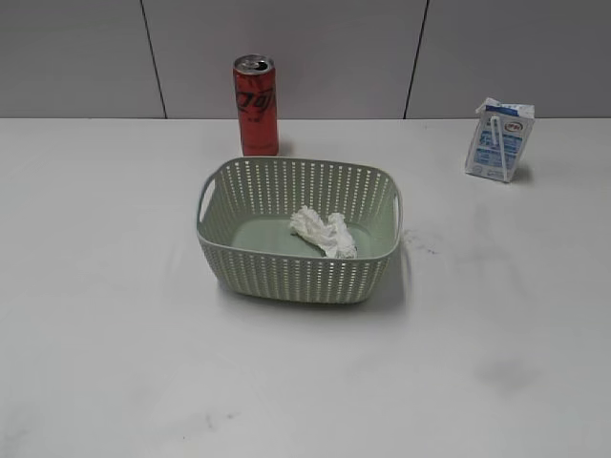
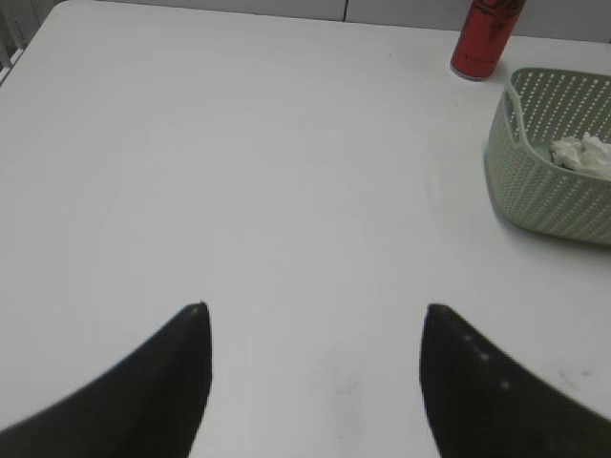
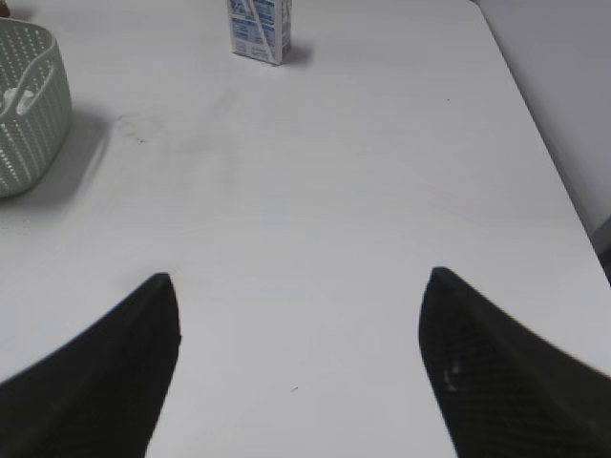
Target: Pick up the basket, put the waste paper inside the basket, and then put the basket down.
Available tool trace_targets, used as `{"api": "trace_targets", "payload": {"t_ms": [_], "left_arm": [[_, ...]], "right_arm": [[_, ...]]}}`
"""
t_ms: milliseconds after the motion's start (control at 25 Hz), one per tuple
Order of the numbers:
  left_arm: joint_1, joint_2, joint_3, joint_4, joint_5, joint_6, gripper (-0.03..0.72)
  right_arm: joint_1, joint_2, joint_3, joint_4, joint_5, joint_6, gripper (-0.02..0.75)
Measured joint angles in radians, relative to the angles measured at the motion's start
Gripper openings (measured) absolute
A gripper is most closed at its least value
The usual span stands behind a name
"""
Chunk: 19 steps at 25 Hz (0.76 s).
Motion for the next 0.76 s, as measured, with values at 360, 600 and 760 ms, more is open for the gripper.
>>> {"api": "trace_targets", "payload": {"t_ms": [360, 600, 760], "left_arm": [[0.000, 0.000, 0.000, 0.001, 0.000, 0.000, 0.489], [0.000, 0.000, 0.000, 0.001, 0.000, 0.000, 0.489], [0.000, 0.000, 0.000, 0.001, 0.000, -0.001, 0.489]], "right_arm": [[0.027, 0.000, 0.000, 0.000, 0.000, 0.000, 0.589], [0.027, 0.000, 0.000, 0.000, 0.000, 0.001, 0.589], [0.027, 0.000, 0.000, 0.000, 0.000, 0.001, 0.589]]}}
